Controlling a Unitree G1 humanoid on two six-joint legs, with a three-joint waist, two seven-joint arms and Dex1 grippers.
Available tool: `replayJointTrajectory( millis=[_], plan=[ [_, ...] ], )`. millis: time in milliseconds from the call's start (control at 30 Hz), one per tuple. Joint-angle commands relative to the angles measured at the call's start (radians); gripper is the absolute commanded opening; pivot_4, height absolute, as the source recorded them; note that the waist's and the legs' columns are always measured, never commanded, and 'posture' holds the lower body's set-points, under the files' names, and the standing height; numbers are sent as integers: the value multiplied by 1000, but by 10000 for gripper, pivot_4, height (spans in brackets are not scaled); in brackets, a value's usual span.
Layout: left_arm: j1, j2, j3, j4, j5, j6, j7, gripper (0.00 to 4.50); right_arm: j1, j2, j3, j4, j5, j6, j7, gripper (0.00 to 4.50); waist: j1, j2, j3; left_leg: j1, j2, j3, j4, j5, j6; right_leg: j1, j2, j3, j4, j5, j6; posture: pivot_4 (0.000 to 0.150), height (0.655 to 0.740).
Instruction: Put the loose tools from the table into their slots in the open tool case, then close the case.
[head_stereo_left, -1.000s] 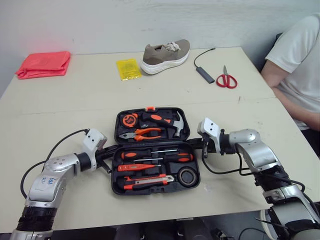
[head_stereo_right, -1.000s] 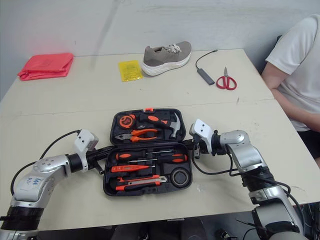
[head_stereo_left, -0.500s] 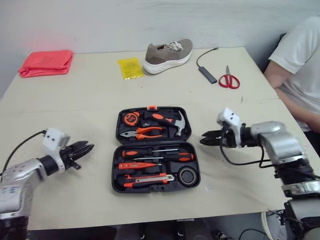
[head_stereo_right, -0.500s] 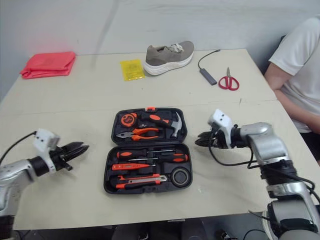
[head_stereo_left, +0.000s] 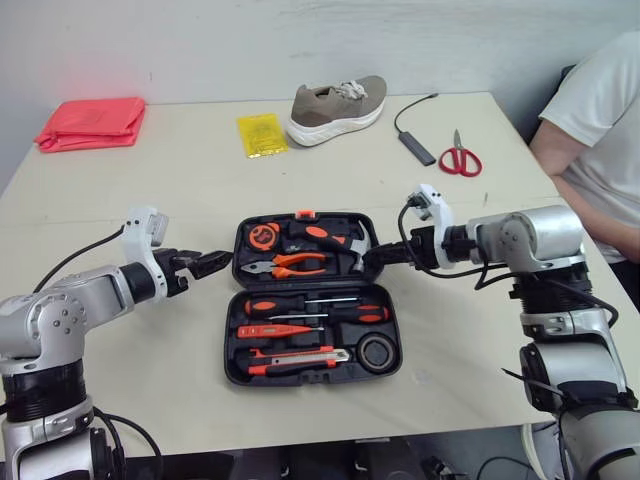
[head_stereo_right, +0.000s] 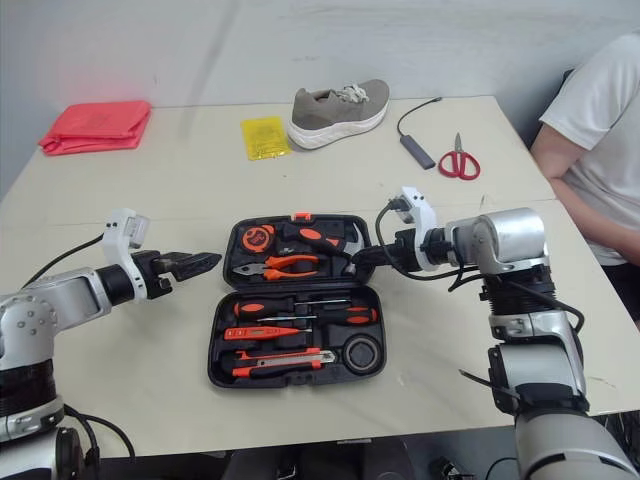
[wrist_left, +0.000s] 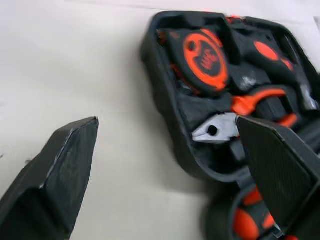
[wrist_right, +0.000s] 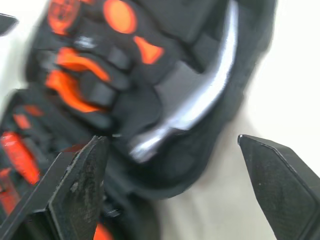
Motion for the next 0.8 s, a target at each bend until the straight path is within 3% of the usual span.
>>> replayJointTrajectory(
  millis=[33, 633, 767, 800],
  plan=[
    [-32, -11, -18, 12, 26, 5, 18, 44687, -43, -5, 19, 33, -11, -27, -13, 43234, 1, 0, 0, 0, 0, 0, 0, 0, 0, 0, 0, -2, 0, 0, 1, 1500, 7400],
    [-83, -65, -110, 68, 101, -8, 2, 44687, -44, -47, 24, 104, -18, 8, -39, 43234, 11, -1, -1, 0, -1, 0, 1, -2, -4, 0, -1, -6, 0, 1, 2, 1500, 7400],
    [-97, -79, -107, 79, 112, -3, 4, 45000, -33, -51, 24, 98, -6, 26, -42, 31275, 8, -1, -1, -1, -2, 0, 1, -2, -4, 0, -1, -6, 0, 1, 3, 1500, 7400],
    [-98, -80, -111, 81, 115, 1, 1, 45000, -28, -46, 24, 100, -7, 24, -47, 25861, 8, -1, -1, -1, -1, 0, 1, -2, -4, 0, -1, -6, 0, 1, 3, 1500, 7400]
  ],
)
